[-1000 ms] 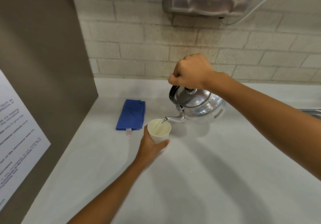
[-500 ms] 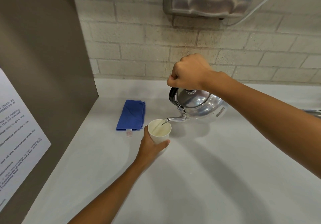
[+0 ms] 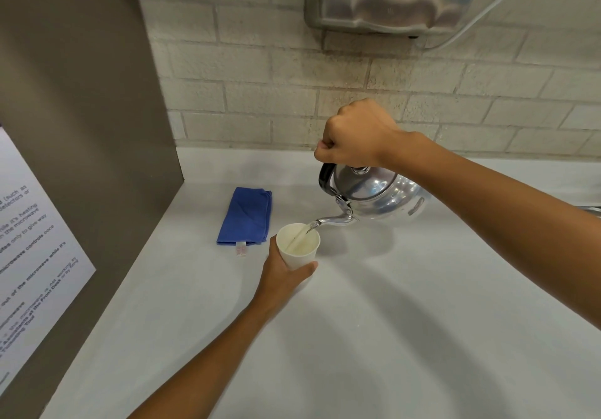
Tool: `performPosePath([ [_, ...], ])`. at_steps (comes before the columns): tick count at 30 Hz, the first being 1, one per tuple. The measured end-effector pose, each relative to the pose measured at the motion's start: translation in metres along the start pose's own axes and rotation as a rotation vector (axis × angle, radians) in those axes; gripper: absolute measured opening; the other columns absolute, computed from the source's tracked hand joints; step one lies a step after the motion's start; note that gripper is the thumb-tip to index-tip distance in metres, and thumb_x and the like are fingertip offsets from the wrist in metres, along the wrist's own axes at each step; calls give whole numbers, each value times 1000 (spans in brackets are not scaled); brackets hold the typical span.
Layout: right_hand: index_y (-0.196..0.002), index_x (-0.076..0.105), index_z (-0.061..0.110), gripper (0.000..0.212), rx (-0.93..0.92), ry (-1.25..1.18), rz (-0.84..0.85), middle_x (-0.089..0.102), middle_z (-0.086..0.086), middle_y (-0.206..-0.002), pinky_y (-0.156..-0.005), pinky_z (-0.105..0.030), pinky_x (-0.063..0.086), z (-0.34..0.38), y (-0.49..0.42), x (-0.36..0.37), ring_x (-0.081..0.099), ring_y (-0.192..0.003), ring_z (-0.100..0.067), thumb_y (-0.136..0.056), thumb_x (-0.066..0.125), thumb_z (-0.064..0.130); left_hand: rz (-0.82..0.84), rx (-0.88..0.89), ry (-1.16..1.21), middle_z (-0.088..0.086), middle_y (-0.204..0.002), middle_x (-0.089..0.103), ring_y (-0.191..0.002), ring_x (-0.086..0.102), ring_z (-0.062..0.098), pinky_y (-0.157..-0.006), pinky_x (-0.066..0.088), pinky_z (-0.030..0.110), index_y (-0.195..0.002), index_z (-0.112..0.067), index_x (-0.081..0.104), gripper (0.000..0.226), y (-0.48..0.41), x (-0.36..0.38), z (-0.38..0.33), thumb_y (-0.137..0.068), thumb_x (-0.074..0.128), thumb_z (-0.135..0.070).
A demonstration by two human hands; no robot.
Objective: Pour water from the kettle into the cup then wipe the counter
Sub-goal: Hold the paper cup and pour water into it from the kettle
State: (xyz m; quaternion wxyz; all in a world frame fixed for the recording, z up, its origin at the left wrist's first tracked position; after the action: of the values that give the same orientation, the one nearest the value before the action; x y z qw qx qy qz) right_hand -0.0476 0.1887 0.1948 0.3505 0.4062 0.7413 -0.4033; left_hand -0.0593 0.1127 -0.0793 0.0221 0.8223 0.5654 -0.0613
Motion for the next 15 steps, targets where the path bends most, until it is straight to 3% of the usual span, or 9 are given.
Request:
performPosePath([
  [6,-43,24,14,44,-6,15,3,22,-1,-42,-46,-22,18,1,-2,0,23,-44,-20,-79,46,24,-1,-7,-1,-27,-100,45,-91,49,-5,-62,39,6,-112,-40,30,70,0,-1,1,-66,79,-21],
  [11,-43,23,14,44,-20,17,2,22,0,-42,-47,-23,18,2,-3,-1,21,-43,-19,-79,46,24,-7,-12,-1,-16,-104,47,-95,49,6,-67,37,8,-114,-38,30,71,-1,-1,3,-66,80,-22],
  [15,-43,23,14,44,-27,20,-2,21,0,-42,-46,-23,18,3,-4,-3,17,-41,-16,-79,45,24,-7,-4,-4,-18,-103,46,-97,47,8,-66,37,8,-114,-37,29,71,-2,0,2,-66,79,-21],
])
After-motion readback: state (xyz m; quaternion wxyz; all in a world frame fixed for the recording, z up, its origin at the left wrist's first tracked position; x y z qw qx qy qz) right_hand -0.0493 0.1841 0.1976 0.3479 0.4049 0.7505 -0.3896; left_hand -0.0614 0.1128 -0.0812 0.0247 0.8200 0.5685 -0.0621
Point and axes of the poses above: each hand's wrist, its own y-axis away from the middle knuckle, its own x-axis out of the palm, z = x × y, the point moved 10 cm from there along -y, towards the middle knuckle
